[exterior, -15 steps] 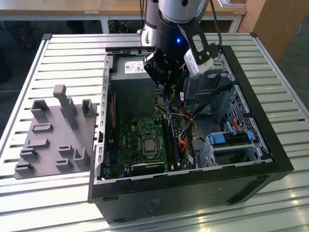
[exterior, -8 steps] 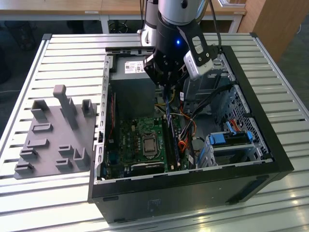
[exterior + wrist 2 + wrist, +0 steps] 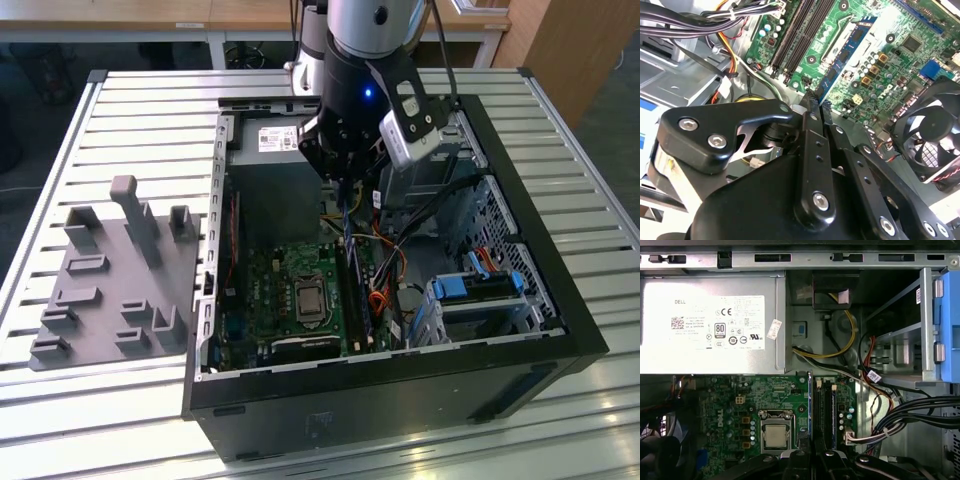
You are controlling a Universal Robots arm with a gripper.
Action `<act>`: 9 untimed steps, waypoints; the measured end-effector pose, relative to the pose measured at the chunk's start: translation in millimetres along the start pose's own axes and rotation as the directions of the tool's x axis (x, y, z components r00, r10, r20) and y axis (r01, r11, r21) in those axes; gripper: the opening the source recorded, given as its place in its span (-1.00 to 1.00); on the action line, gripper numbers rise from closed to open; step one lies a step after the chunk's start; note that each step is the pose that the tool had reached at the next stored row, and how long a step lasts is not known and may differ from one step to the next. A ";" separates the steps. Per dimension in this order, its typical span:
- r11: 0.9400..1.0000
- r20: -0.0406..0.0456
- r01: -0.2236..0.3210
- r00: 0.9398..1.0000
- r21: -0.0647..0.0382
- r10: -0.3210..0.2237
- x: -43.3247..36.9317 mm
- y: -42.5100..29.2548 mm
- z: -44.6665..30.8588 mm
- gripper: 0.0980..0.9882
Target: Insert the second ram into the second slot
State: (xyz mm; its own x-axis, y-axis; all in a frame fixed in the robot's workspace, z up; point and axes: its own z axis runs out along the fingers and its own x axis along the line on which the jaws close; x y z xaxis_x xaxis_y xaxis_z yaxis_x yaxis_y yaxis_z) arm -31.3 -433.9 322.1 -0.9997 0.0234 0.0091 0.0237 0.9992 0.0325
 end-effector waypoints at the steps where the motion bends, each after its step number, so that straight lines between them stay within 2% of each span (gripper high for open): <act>1: 1.000 0.000 0.000 1.000 0.000 0.000 0.0 -0.1 0.5 -0.91; 9: 1.000 0.000 0.000 1.000 0.000 0.000 -0.1 -0.4 3.9 -0.91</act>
State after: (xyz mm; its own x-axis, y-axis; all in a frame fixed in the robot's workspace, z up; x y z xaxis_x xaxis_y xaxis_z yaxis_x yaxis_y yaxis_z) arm -31.3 -434.1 318.2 -0.9997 0.0234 0.0092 0.0237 0.9992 0.0325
